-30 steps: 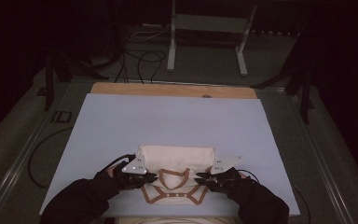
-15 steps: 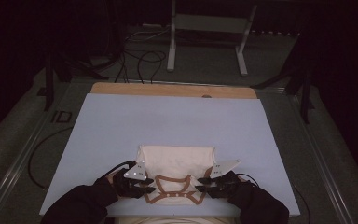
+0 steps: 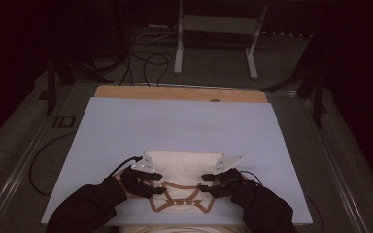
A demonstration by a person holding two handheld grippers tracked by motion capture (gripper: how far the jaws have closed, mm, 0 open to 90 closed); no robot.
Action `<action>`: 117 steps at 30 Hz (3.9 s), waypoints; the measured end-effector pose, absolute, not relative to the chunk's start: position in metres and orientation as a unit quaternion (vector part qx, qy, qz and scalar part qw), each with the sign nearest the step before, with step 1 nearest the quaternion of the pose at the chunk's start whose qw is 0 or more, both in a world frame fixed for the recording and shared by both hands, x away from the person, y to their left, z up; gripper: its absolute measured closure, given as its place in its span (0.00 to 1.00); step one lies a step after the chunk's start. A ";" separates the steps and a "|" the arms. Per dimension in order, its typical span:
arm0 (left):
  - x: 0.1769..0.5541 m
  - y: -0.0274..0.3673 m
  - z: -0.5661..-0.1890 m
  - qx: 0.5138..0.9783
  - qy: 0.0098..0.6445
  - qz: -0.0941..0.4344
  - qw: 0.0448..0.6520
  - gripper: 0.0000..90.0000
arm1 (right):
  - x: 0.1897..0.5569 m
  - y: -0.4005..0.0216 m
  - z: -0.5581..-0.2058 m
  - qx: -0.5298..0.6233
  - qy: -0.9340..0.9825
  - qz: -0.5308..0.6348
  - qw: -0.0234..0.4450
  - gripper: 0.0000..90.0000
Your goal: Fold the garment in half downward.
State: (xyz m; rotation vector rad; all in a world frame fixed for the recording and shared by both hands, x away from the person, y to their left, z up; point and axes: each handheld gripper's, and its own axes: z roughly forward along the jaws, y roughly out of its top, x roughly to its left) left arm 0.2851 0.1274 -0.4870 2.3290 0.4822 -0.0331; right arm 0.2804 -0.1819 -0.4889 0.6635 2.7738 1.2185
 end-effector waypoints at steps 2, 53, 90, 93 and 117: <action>0.291 0.124 -0.492 0.912 0.187 -0.022 0.363 0.60 | 0.285 -0.178 -0.496 0.212 0.900 0.381 0.015 0.65; 0.246 0.132 -0.492 0.926 0.098 -0.077 0.357 0.84 | 0.233 -0.173 -0.474 0.157 0.915 0.371 -0.006 0.76; 0.287 0.153 -0.458 0.867 0.171 0.031 0.466 0.02 | 0.280 -0.212 -0.449 0.232 0.849 0.467 0.088 0.15; 0.293 0.154 -0.456 0.865 0.175 0.038 0.468 0.02 | 0.287 -0.218 -0.447 0.237 0.848 0.463 0.099 0.15; 0.354 0.154 -0.477 0.868 0.220 0.043 0.443 0.01 | 0.349 -0.235 -0.473 0.280 0.858 0.423 0.086 0.15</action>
